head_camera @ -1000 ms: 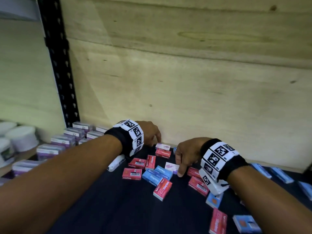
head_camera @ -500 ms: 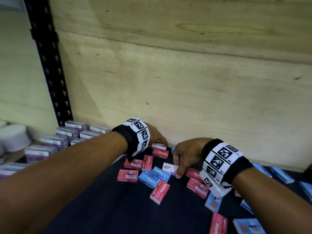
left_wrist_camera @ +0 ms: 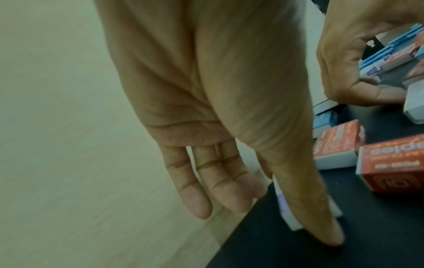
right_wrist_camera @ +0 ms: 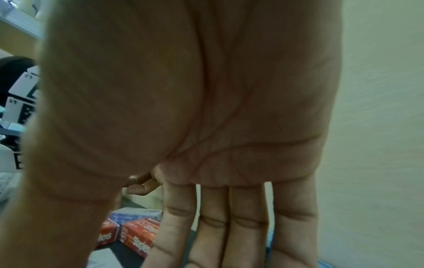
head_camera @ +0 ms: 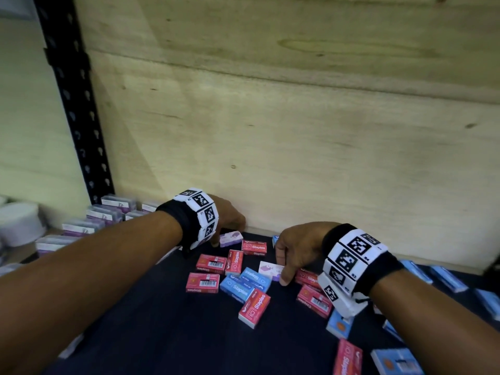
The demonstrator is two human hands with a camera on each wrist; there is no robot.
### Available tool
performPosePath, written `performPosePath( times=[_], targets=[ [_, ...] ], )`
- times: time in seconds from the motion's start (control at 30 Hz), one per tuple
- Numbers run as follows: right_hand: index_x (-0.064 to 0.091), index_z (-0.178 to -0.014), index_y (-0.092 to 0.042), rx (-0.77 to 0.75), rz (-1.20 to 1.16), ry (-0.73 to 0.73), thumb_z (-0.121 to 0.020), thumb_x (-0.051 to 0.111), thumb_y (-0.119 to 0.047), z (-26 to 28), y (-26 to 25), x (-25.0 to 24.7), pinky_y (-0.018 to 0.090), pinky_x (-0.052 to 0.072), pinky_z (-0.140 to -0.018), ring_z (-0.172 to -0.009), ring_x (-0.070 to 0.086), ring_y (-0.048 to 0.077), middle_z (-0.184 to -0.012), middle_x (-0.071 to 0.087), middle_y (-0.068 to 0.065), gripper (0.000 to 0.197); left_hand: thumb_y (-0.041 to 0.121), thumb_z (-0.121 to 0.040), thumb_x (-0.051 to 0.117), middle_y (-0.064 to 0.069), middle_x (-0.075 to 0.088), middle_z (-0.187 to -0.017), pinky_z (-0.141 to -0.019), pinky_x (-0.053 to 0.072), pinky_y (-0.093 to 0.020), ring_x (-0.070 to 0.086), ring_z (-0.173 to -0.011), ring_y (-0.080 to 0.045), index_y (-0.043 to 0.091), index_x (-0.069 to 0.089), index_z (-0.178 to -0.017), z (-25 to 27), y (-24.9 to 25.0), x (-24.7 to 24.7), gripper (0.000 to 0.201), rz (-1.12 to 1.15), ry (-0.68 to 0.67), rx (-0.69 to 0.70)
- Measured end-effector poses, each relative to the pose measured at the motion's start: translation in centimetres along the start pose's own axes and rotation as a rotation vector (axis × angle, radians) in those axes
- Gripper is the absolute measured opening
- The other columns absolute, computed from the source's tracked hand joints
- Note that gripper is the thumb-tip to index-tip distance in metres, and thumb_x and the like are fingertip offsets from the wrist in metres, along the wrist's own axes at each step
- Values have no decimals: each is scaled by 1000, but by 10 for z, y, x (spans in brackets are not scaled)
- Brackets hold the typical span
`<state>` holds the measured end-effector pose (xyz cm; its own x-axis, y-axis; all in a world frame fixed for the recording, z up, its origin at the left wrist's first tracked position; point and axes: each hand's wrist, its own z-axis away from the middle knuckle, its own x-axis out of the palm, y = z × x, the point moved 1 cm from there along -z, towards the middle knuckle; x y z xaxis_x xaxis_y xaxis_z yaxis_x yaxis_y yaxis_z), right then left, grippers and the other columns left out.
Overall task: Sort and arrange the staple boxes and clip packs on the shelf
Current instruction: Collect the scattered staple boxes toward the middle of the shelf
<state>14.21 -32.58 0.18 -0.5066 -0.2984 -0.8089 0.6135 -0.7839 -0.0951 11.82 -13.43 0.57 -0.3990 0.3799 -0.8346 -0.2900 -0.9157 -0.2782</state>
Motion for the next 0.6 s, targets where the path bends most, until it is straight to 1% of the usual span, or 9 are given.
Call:
performPosePath(
  times=[0.1, 0.17, 0.23, 0.3, 0.4, 0.47, 0.5, 0.53, 0.6],
  targets=[
    [70, -107, -18, -11, 17, 37, -75, 84, -33, 2, 3, -3, 32, 53, -84, -91, 65, 14, -104, 72, -3, 38, 32, -81, 78, -4, 57, -128, -78, 35, -23, 54, -116, -24, 16, 48, -135, 0, 1, -4, 64, -5, 5, 7],
    [70, -106, -18, -9, 39, 79, -75, 83, -33, 6, 7, -6, 30, 52, -78, -91, 65, 15, -102, 73, -3, 37, 36, -80, 79, -4, 58, -127, -75, 34, -23, 55, -114, -23, 16, 51, -132, 5, 3, -9, 62, 15, 16, -11],
    [70, -106, -17, -2, 59, 114, -76, 82, -34, 13, 12, -10, 28, 49, -73, -85, 62, 14, -99, 72, -4, 37, 43, -76, 80, -1, 61, -122, -74, 36, -24, 57, -106, -21, 18, 56, -127, 10, 6, -13, 62, 63, 37, -43],
    [69, -107, -17, 14, 64, 148, -76, 81, -34, 25, 21, -14, 27, 46, -72, -84, 60, 14, -92, 69, -6, 37, 53, -69, 81, 1, 63, -113, -73, 43, -27, 58, -96, -18, 20, 60, -119, 15, 13, -18, 63, 109, 80, -66],
    [70, -101, -21, 76, 41, 203, -75, 80, -38, 52, 43, -18, 29, 47, -75, -83, 59, 12, -85, 65, -11, 33, 68, -63, 76, -2, 68, -105, -71, 48, -30, 63, -91, -21, 17, 66, -109, 13, 36, -27, 70, 110, 125, -29],
    [70, -96, -22, 131, 22, 236, -75, 79, -39, 76, 65, -16, 30, 47, -76, -83, 59, 12, -85, 65, -12, 29, 72, -62, 72, -4, 68, -101, -65, 44, -29, 59, -81, -21, 14, 67, -105, 11, 62, -37, 73, 104, 147, 26],
    [70, -96, -22, 169, 6, 252, -76, 79, -40, 91, 79, -13, 30, 48, -78, -85, 60, 13, -86, 65, -11, 29, 73, -63, 71, -4, 68, -98, -62, 42, -28, 58, -79, -21, 13, 66, -104, 10, 79, -45, 73, 98, 160, 55],
    [70, -97, -22, 207, -2, 264, -76, 78, -41, 103, 93, -9, 31, 49, -81, -87, 60, 13, -88, 65, -11, 29, 74, -63, 70, -2, 68, -96, -61, 41, -28, 59, -80, -22, 13, 66, -103, 9, 95, -50, 72, 92, 178, 79],
    [70, -98, -22, 309, -18, 288, -76, 78, -43, 131, 122, 3, 32, 51, -85, -89, 61, 13, -90, 66, -10, 32, 73, -66, 69, -1, 69, -96, -64, 45, -29, 64, -85, -24, 15, 67, -104, 6, 131, -65, 70, 68, 235, 145]
  ],
)
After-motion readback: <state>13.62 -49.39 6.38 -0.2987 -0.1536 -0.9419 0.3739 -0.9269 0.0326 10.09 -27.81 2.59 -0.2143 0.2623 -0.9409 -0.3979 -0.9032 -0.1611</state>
